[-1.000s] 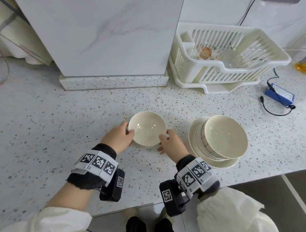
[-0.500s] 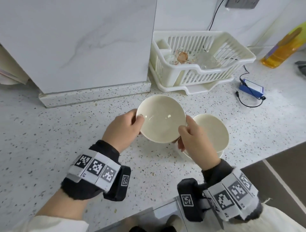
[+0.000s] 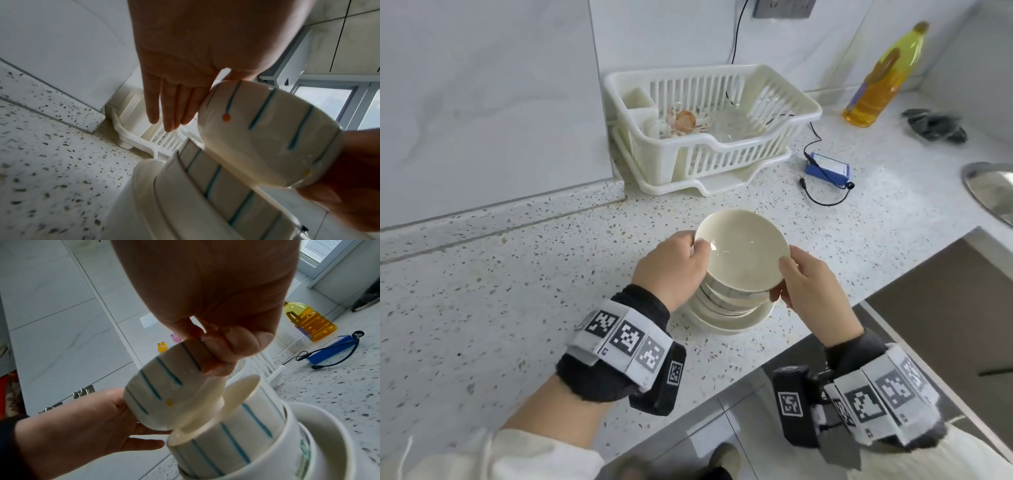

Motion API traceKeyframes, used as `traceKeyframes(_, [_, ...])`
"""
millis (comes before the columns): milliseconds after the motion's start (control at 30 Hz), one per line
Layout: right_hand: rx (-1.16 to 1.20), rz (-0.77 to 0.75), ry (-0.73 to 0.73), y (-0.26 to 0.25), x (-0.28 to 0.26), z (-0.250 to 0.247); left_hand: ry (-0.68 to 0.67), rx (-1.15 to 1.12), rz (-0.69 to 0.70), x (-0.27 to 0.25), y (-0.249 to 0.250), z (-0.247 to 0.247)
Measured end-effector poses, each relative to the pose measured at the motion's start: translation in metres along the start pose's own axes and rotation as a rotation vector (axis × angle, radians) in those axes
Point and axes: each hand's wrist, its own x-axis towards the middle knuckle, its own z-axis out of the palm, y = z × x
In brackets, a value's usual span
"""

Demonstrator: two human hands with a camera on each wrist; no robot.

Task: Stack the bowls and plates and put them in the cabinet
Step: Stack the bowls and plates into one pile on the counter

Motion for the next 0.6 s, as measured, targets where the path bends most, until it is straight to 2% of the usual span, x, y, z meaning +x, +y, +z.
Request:
traceKeyframes(233, [-0.051, 0.016, -0.019, 0.019, 0.010, 0.002, -0.041, 0.079, -0.062, 0.004, -0.003, 0.015])
traceKeyframes(600, [-0.073, -0.034, -0.021, 0.032, 0.019, 0.001, -0.049, 0.065, -0.059, 0.009, -0.008, 0.027])
